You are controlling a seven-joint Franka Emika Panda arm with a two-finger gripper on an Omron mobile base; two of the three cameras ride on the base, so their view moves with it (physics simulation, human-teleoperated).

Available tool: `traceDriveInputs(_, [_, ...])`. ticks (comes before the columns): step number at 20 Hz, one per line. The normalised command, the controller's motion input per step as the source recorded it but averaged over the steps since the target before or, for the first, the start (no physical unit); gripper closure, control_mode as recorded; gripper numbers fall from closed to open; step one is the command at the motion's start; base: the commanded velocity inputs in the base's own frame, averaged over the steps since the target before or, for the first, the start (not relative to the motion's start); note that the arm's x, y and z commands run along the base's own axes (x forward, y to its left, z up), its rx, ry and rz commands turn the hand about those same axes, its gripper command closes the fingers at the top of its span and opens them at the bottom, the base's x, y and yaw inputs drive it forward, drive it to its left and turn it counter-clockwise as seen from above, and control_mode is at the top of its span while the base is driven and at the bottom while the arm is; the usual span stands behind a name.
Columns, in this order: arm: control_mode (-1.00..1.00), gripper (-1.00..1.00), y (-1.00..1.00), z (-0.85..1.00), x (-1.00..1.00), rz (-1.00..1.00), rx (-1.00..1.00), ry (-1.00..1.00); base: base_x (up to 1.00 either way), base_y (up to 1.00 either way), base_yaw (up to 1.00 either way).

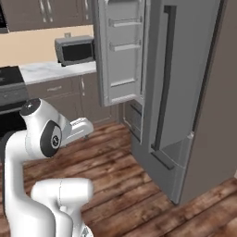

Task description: Gather the carrot and cucumber from the fridge and place them on a tray on the dining counter. Then gather the chicken drumsticks from the fridge and place them on the other tray.

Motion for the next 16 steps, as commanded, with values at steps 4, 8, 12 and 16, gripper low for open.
traceDriveInputs(4, [1.0,-1.0,0.0,0.0,0.0,0.0,0.0,0.0,0.61,0.21,-0.23])
traceDriveInputs(8, [1.0,-1.0,0.0,0.0,0.0,0.0,0.0,0.0,0.55,0.15,-0.25])
traceDriveInputs(12, [1.0,-1.0,0.0,0.0,0.0,0.0,0.0,0.0,0.56,0.14,-0.26])
traceDriveInputs(16, [1.0,-1.0,0.0,0.0,0.0,0.0,0.0,0.0,0.55,0.13,-0.28])
